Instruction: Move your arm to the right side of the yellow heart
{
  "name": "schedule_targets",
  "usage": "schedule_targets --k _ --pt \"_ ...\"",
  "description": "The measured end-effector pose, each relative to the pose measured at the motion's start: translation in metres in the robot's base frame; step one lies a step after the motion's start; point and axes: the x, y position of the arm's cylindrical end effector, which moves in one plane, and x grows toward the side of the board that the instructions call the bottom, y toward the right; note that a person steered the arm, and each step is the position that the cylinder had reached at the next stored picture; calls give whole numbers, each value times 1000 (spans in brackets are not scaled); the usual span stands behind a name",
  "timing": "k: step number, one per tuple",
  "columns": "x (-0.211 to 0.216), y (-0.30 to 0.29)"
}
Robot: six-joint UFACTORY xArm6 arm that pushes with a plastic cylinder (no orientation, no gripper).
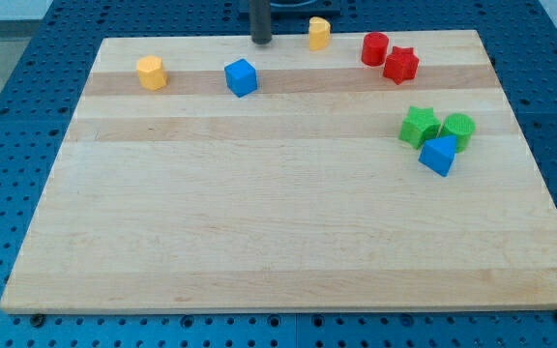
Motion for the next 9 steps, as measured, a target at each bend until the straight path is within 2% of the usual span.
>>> schedule_targets --k 2,3,5,6,7,8,9 --pt "-1 89" --pt "24 148" --pt "32 69" --pt "109 61" --pt "154 109" --pt "157 217" --pt "116 303"
